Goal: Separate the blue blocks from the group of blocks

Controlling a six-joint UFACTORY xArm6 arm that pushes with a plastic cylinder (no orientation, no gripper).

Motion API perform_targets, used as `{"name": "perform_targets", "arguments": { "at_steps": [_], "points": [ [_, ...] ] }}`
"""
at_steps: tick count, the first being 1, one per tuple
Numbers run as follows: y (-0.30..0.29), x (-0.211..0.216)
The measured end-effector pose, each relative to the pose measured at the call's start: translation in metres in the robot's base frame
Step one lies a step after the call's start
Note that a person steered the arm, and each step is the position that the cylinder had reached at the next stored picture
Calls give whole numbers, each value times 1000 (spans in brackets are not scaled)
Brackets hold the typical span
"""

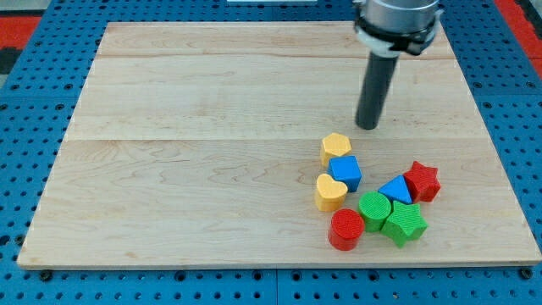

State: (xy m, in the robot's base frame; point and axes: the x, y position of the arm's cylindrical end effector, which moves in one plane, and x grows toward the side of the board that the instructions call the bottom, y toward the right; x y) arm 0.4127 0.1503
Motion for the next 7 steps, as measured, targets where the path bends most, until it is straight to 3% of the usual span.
{"name": "perform_targets", "arguments": {
  "at_steps": [1, 2, 3, 6, 7],
  "points": [
    [72, 44],
    [121, 122],
    [119, 141],
    [-16, 133],
    [-25, 122]
  ]
}}
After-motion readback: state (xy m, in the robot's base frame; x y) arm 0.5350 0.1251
